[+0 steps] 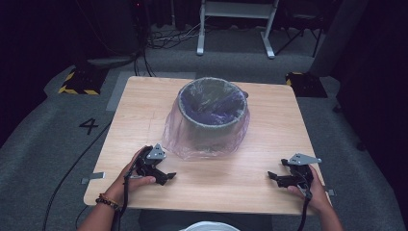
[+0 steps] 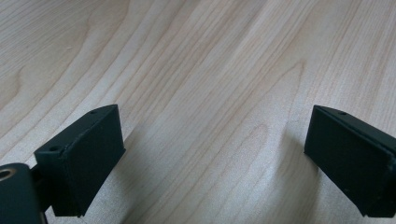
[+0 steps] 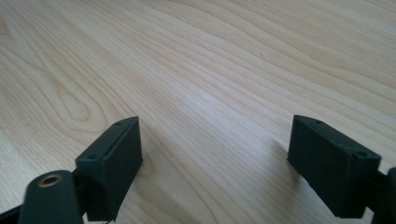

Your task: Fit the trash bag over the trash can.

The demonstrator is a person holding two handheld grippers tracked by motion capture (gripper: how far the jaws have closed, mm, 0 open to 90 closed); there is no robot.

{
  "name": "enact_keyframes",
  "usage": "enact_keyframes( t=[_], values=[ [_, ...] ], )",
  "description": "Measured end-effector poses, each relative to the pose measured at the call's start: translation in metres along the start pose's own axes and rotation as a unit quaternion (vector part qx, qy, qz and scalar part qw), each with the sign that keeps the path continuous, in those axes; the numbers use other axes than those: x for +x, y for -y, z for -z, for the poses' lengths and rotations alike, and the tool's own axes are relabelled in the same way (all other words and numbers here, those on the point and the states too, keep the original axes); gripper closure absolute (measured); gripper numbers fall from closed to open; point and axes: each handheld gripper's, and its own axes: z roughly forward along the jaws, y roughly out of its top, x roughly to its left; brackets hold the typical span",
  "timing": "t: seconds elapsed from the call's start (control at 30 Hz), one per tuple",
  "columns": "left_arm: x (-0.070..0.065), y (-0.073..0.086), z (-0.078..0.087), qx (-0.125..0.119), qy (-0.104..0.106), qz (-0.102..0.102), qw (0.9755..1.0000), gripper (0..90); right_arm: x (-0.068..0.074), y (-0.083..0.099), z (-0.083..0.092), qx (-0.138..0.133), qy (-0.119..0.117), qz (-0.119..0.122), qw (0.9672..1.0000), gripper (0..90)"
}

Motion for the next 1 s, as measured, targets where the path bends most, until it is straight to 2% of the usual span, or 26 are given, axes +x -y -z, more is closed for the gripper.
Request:
enact_keyframes(
  t=[0.07, 0.37, 1.0],
  values=[
    [0.0000, 0.0000, 0.0001, 0.001, 0.000, 0.000, 1.0000, 4.4, -0.0010, 0.0030, 0.0032, 0.001, 0.011, -0.009, 0.9999, 17.0],
    [-0.0004, 0.0001, 0.0002, 0.001, -0.001, 0.002, 1.0000, 4.4, -0.0011, 0.0037, 0.0038, 0.003, 0.017, -0.014, 0.9998, 15.4],
    [0.0006, -0.0007, -0.0005, 0.001, 0.001, -0.002, 1.0000, 3.9, -0.0013, 0.0035, 0.0037, 0.003, 0.016, -0.014, 0.9998, 15.2]
  ],
)
